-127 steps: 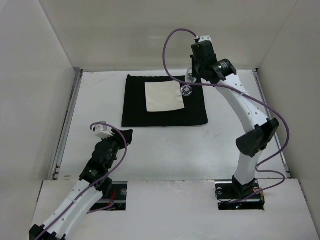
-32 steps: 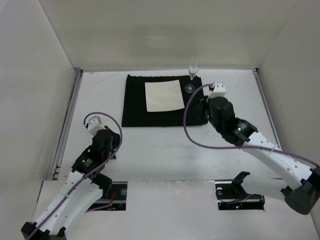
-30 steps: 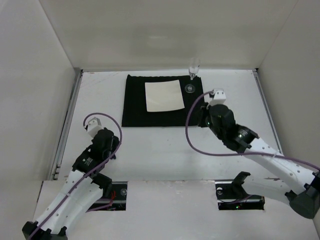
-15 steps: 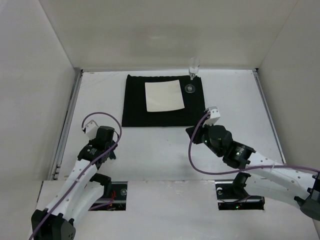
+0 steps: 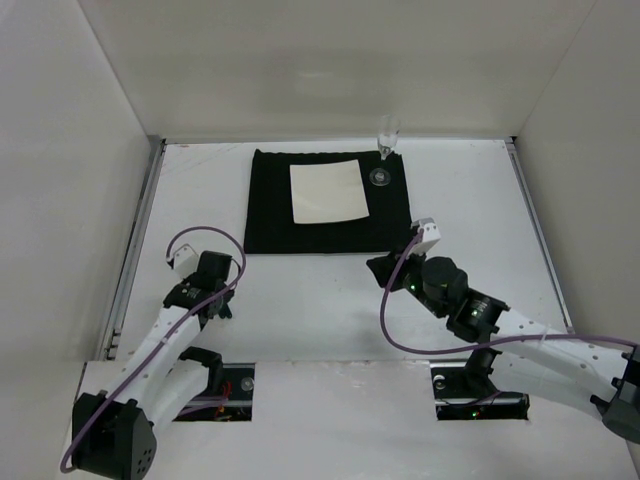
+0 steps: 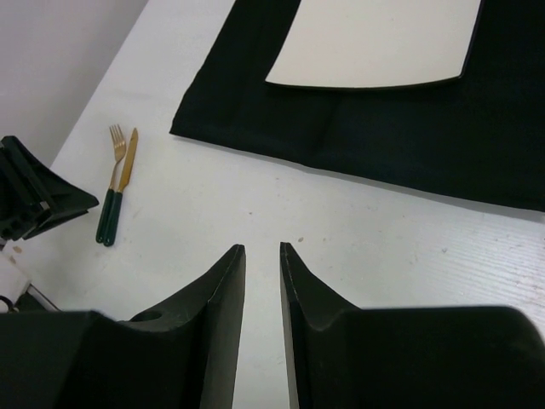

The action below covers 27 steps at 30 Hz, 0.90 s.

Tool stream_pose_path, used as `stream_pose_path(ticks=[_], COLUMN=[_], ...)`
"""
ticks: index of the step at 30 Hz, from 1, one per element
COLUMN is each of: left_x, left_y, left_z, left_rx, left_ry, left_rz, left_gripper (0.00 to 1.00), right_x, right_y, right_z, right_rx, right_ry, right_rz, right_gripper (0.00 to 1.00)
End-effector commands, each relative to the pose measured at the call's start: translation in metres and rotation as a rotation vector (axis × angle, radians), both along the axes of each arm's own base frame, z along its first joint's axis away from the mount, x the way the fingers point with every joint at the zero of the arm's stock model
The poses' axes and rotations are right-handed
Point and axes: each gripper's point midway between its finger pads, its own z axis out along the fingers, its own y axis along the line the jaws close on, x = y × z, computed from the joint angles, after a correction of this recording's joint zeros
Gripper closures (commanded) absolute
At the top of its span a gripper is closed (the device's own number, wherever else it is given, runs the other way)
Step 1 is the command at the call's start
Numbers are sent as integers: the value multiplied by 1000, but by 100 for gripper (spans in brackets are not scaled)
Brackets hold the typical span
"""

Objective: Set the dinner table for one person

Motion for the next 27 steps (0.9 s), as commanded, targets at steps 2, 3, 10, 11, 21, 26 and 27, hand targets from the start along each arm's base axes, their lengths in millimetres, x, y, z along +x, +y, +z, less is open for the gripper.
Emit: stream_pose_path(ticks=[2, 3, 10, 11, 21, 26, 27], left_x=[3, 3, 4, 3, -1, 5, 5], left_y=[3, 3, 4, 7, 13, -1, -1], left_z=[-5, -6, -8, -8, -10, -14, -15], left_rx=[-7, -6, 1, 5, 5, -25, -22], left_ry=[-5, 1, 15, 13, 23, 16, 24], left_rz=[24, 23, 32, 45, 90, 34, 31], left_gripper=[75, 75, 80, 81, 85, 84, 84], right_x=[0, 0, -1, -1, -3, -4, -4], right_y=[9, 9, 9, 9, 9, 10, 9], right_z=[18, 18, 16, 16, 16, 15, 14], right_rx=[76, 79, 77, 76, 85, 84, 83], right_ry=[-45, -47, -45, -43, -45, -43, -42], right_rz=[21, 23, 26, 29, 40, 43, 43], right_gripper=[71, 71, 70, 70, 70, 70, 70])
